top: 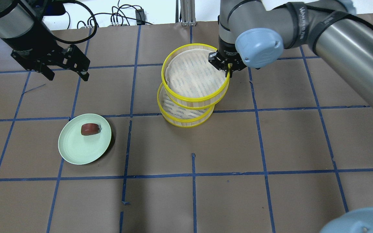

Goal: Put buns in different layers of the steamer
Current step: 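Release the white bun into the lower tier and raise the left gripper, then set the held top tier back onto the lower tier with the right gripper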

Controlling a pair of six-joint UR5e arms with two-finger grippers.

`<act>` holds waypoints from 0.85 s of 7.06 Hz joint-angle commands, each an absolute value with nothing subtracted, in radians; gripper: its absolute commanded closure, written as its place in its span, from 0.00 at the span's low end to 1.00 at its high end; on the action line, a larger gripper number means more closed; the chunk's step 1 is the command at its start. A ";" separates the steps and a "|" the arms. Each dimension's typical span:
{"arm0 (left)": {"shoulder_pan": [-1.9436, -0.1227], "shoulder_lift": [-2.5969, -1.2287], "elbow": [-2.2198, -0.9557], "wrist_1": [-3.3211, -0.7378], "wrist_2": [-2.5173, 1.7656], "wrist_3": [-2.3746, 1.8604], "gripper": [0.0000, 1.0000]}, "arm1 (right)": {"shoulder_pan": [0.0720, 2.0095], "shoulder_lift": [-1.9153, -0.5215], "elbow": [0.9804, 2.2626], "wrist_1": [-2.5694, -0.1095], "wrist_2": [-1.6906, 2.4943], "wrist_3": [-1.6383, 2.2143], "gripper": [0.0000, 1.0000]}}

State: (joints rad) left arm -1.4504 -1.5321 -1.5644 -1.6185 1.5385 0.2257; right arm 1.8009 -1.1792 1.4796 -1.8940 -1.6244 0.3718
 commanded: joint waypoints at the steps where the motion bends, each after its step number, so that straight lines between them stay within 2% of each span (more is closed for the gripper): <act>1: -1.453 -1.523 -1.575 -1.637 1.528 0.219 0.00 | 1.821 -1.137 1.483 -1.951 -1.644 0.364 0.98; 6: -1.453 -1.519 -1.591 -1.640 1.528 0.229 0.00 | 1.824 -1.123 1.552 -2.037 -1.609 0.385 0.98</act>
